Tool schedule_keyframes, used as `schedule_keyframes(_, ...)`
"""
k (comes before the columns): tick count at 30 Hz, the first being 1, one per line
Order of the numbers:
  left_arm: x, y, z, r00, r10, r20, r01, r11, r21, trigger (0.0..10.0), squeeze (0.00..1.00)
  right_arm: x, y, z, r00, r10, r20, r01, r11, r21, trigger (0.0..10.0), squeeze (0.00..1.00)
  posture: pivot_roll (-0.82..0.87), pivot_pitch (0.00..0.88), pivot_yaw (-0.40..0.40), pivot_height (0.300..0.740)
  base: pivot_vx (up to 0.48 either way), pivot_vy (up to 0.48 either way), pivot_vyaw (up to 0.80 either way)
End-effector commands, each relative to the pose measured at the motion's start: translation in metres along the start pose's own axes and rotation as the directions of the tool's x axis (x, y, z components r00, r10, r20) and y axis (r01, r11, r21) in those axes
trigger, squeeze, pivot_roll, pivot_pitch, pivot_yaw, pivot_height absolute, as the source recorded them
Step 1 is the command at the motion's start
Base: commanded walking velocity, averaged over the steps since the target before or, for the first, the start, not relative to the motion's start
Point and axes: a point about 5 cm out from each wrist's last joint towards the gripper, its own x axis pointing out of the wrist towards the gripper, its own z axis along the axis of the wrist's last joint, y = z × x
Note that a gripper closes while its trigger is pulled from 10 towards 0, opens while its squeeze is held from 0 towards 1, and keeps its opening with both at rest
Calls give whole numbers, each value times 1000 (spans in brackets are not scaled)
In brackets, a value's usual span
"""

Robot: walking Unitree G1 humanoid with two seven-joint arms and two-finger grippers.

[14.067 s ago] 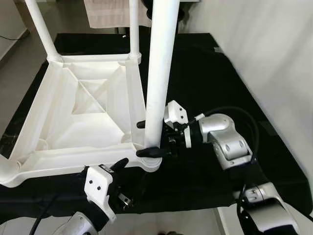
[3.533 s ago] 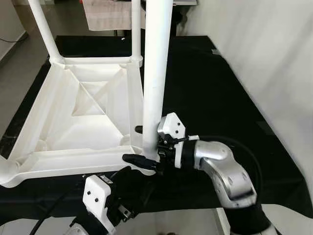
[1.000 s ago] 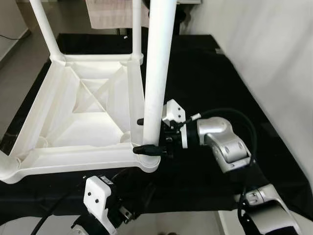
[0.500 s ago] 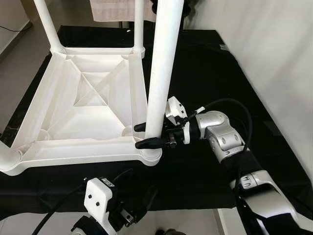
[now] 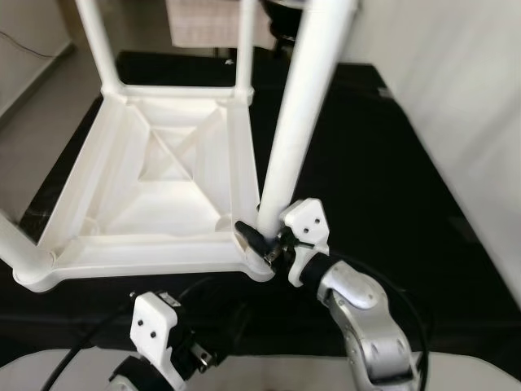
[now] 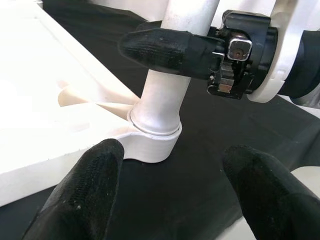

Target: Building children table

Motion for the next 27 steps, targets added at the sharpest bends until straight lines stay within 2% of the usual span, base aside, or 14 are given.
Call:
schedule_keyframes(1,-1,1,-5,1000,-7,-27,7,1000,-16,10000,0,-6,-10,-31,984,-50,-170,52,999,3,0,0,-166,142,-81,740,0,0,0)
schedule_keyframes(5,1,6,-6,1000,2,-24,-2,1000,-12,10000,0,1,-13,-32,983,-42,-179,50,998,40,0,0,-172,132,-77,740,0,0,0)
schedule_keyframes(6,1,7,-6,1000,9,-22,-9,1000,-9,10000,0,2,-10,-32,981,-21,-190,31,998,49,10000,0,-170,131,-79,740,0,0,0)
schedule_keyframes(8,1,7,-6,1000,13,-20,-13,1000,-8,10000,0,2,-8,-31,981,1,-196,10,999,54,10000,0,-170,131,-79,740,0,0,0)
schedule_keyframes(9,1,7,-6,1000,14,-20,-14,1000,-7,10000,0,3,-6,-29,982,36,-186,-26,998,59,10000,627,-171,131,-79,740,0,0,0)
schedule_keyframes(11,1,7,-6,1000,12,-20,-12,1000,-8,10000,0,1,-2,-25,982,27,-189,-16,998,63,10000,627,-171,131,-80,740,0,0,0)
schedule_keyframes(12,1,7,-6,1000,9,-20,-9,1000,-9,10000,0,3,2,-17,986,77,-146,-63,993,96,10000,1000,-170,135,-78,740,0,0,0)
schedule_keyframes(14,1,6,-6,1000,7,-20,-7,1000,-11,10000,0,6,8,-6,981,181,-73,-172,978,121,10000,1000,-172,137,-77,740,0,0,0)
schedule_keyframes(17,1,6,-6,1000,7,-20,-7,1000,-11,10000,0,6,8,-6,981,181,-73,-172,978,121,10000,1000,-172,137,-77,740,0,0,0)
schedule_keyframes(18,1,5,-6,1000,4,-20,-4,1000,-13,10000,0,8,11,6,951,308,6,-306,941,142,10000,1000,-166,139,-81,740,0,0,0)
schedule_keyframes(19,1,5,-6,1000,4,-20,-4,1000,-13,10000,0,8,11,6,951,308,6,-306,941,142,10000,1000,-166,139,-81,740,0,0,0)
schedule_keyframes(20,1,3,-5,1000,0,-17,0,1000,-16,10000,0,13,5,17,856,510,78,-516,852,92,10000,0,-151,145,-89,740,0,0,0)
schedule_keyframes(24,1,2,-5,1000,0,-15,-1,1000,-17,10000,0,20,-5,18,789,613,44,-613,790,-4,10000,0,-142,149,-91,740,0,0,0)
schedule_keyframes(27,0,-1,-4,1000,5,-14,-5,1000,-18,10000,0,22,-3,20,670,741,41,-742,671,1,10000,0,-117,160,-103,740,0,0,0)
